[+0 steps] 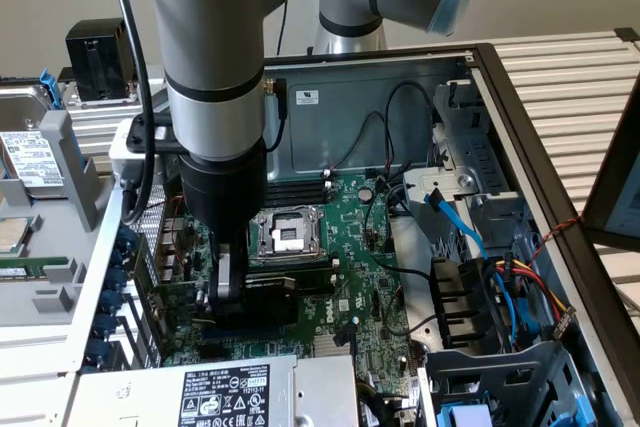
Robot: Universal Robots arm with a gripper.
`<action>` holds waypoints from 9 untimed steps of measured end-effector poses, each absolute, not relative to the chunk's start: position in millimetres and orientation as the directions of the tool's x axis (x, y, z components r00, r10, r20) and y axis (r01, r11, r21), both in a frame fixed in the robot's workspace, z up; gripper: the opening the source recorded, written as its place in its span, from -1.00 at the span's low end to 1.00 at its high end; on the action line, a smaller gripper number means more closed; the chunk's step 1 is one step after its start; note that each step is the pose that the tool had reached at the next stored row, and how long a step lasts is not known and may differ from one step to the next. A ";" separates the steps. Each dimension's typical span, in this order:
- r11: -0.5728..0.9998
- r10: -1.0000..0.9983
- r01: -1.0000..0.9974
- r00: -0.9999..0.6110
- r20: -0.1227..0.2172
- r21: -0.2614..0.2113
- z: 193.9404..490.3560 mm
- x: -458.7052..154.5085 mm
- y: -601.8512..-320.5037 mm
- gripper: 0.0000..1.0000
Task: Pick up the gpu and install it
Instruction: 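Insert the gpu into the slot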
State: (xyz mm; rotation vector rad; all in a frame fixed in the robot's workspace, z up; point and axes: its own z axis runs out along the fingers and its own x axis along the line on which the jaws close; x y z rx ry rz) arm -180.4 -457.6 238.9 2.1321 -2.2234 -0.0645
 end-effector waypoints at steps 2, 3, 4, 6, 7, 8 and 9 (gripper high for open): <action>0.042 -0.999 -0.997 -0.041 0.015 0.072 238.9 -180.4 -457.6 -0.45; 0.042 -0.999 -0.997 -0.041 0.015 0.072 238.9 -180.4 -457.6 -0.45; 0.042 -0.999 -0.997 -0.041 0.015 0.072 238.9 -180.4 -457.6 -0.45; 0.042 -0.999 -0.997 -0.041 0.015 0.072 238.9 -180.4 -457.6 -0.45; 0.042 -0.999 -0.997 -0.041 0.015 0.072 238.9 -180.4 -457.6 -0.45; 0.042 -0.999 -0.997 -0.041 0.015 0.072 238.8 -180.4 -457.6 -0.45; 0.042 -0.999 -0.997 -0.041 0.015 0.072 238.7 -180.4 -457.7 -0.45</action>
